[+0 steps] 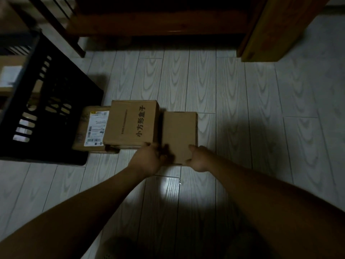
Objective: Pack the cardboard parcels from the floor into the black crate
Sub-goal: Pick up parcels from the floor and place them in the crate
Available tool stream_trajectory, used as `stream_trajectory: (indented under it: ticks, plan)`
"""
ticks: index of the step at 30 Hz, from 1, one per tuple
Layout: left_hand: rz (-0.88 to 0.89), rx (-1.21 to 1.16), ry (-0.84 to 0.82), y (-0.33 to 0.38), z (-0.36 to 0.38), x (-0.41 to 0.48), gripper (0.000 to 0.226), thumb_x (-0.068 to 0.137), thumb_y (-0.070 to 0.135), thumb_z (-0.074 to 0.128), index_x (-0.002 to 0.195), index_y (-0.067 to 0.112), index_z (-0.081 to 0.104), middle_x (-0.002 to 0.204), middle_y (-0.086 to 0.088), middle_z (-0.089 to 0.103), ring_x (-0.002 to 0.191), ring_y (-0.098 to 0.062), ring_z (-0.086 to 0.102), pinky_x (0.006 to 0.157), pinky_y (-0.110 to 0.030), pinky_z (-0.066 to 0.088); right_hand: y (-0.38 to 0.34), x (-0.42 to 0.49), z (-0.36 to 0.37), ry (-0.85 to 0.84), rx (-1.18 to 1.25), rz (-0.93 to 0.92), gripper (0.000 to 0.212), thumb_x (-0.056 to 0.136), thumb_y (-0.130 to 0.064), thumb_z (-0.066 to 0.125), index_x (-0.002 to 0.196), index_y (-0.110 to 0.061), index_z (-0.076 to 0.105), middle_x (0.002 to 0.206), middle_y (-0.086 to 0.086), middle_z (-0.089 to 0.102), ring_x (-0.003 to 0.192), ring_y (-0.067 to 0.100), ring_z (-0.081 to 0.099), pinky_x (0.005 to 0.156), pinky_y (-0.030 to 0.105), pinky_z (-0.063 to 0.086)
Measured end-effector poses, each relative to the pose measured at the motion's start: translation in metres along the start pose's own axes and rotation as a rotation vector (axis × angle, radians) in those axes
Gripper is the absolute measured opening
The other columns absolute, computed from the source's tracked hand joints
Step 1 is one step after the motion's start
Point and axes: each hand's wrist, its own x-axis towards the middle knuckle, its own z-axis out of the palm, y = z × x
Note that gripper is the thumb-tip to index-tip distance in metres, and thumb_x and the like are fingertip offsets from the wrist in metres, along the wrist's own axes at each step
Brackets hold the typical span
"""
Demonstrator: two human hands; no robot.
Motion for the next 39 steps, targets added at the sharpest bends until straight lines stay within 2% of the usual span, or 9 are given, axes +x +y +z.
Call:
stream_trajectory:
  ticks: [4,8,11,15,18,20,25,30,39]
  plan:
    - [-0.002,0.003,-0.154,-0.010,0.022,-0.001,0.051,0.092,0.035,0.053,0.137,0.014,0.041,0.131,-0.011,0.055,0.116,-0.028,0.052,0.092,-0.031,0.042,0.006,0.001,0.007,0.034,-0.010,0.000,0.078,0.094,-0.040,0.053,0.153,-0.017,0.007,0.152,0.019,0.027,0.134,0.036,0.037,0.109,0.042,0.037]
    - [-0.097,-0.512,-0.272,-0.010,0.027,0.010,0.070,0.089,0.018,0.060,0.148,0.017,0.022,0.143,-0.001,0.042,0.123,-0.016,0.047,0.082,-0.012,0.041,0.001,0.001,0.012,0.051,0.189,-0.019,0.077,0.094,-0.034,0.054,0.153,-0.014,0.008,0.157,0.012,0.022,0.139,0.032,0.032,0.113,0.038,0.031]
    - [-0.162,-0.760,-0.339,-0.010,0.031,0.015,0.070,0.084,0.014,0.067,0.144,0.011,0.029,0.135,-0.007,0.052,0.118,-0.017,0.054,0.089,-0.019,0.046,-0.001,-0.007,0.010,0.121,0.403,-0.011,0.073,0.091,-0.023,0.060,0.150,-0.011,0.020,0.149,0.010,0.036,0.130,0.030,0.042,0.102,0.030,0.040]
    - [-0.179,-0.855,-0.218,0.017,0.032,0.020,0.049,0.089,0.013,0.061,0.130,0.017,0.036,0.122,-0.006,0.056,0.104,-0.021,0.058,0.082,-0.027,0.049,0.010,-0.007,-0.008,0.276,0.550,0.112,0.061,0.086,-0.011,0.059,0.142,-0.011,0.034,0.133,0.015,0.051,0.111,0.032,0.056,0.081,0.031,0.051]
    - [-0.101,-0.677,-0.088,0.031,0.029,0.033,0.048,0.088,0.015,0.060,0.133,0.010,0.044,0.124,-0.017,0.056,0.103,-0.030,0.061,0.094,-0.045,0.050,0.016,-0.007,-0.023,0.275,0.608,0.251,0.067,0.087,-0.006,0.055,0.147,-0.012,0.027,0.133,0.017,0.048,0.113,0.035,0.054,0.091,0.040,0.051]
    - [-0.035,-0.607,-0.007,0.040,0.019,0.039,0.046,0.086,0.011,0.060,0.130,0.014,0.046,0.117,-0.014,0.055,0.096,-0.028,0.061,0.090,-0.042,0.052,0.015,-0.008,-0.038,0.348,0.609,0.227,0.067,0.085,-0.005,0.057,0.146,-0.013,0.030,0.134,0.016,0.048,0.116,0.035,0.052,0.095,0.037,0.048]
    - [0.094,-0.811,0.146,0.067,-0.021,0.045,0.049,0.088,0.000,0.054,0.129,0.021,0.039,0.119,-0.002,0.055,0.096,-0.018,0.058,0.089,-0.039,0.052,-0.002,-0.029,-0.089,0.583,0.641,0.033,0.066,0.089,-0.009,0.055,0.147,-0.020,0.023,0.132,0.010,0.051,0.109,0.026,0.054,0.083,0.029,0.044]
    - [0.197,-0.977,0.307,0.082,-0.074,0.041,0.049,0.087,-0.005,0.052,0.127,0.019,0.038,0.116,0.003,0.050,0.089,-0.007,0.057,0.072,-0.026,0.053,-0.038,-0.048,-0.126,0.780,0.625,-0.216,0.077,0.092,-0.014,0.058,0.150,-0.025,0.008,0.144,0.008,0.044,0.126,0.028,0.048,0.102,0.038,0.042]
    - [0.204,-1.130,0.472,0.079,-0.142,0.024,0.036,0.090,0.005,0.054,0.116,0.029,0.044,0.124,-0.001,0.055,0.106,-0.020,0.060,0.087,-0.038,0.054,-0.090,-0.074,-0.165,0.853,0.608,-0.375,0.080,0.094,-0.022,0.056,0.151,-0.030,0.000,0.147,0.001,0.038,0.126,0.020,0.047,0.091,0.027,0.037]
